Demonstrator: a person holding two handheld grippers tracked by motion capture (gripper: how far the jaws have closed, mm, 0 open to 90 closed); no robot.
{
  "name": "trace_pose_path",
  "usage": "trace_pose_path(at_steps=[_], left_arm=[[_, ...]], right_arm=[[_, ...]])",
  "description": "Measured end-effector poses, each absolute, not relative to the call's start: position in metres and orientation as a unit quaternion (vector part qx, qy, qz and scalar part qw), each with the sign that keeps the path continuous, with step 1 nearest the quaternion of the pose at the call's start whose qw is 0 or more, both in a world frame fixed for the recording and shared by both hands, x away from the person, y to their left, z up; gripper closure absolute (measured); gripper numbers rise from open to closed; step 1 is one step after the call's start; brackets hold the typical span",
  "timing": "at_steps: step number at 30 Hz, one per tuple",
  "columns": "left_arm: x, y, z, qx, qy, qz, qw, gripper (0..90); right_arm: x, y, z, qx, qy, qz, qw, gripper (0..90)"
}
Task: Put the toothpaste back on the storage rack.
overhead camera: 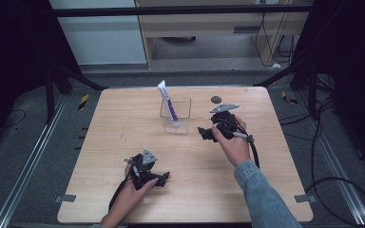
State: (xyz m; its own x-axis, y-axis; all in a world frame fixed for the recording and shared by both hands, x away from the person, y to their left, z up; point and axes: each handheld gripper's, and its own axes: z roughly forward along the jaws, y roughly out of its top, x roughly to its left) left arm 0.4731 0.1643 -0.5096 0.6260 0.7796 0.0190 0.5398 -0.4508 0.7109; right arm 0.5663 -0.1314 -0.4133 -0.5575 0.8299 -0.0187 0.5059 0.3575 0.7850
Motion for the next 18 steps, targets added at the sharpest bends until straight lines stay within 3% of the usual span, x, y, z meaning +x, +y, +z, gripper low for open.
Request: trace_pose_path(at_steps=[6,10,18], left_arm=[[0.473,0.164,-0.510,0.834,0.396,0.174,0.344,0.0],[0.473,0.164,-0.510,0.834,0.396,0.174,0.344,0.0],[0.473,0.164,-0.510,0.833,0.396,0.174,0.344,0.0]], right_arm=[[0.559,-0.151,-0.422,0.430,0.790,0.370,0.231,7.9],[0.553,-0.161,-0.427,0.426,0.786,0.359,0.269,8.2],[0.544,-0.176,-0.440,0.430,0.784,0.357,0.269,8.4]])
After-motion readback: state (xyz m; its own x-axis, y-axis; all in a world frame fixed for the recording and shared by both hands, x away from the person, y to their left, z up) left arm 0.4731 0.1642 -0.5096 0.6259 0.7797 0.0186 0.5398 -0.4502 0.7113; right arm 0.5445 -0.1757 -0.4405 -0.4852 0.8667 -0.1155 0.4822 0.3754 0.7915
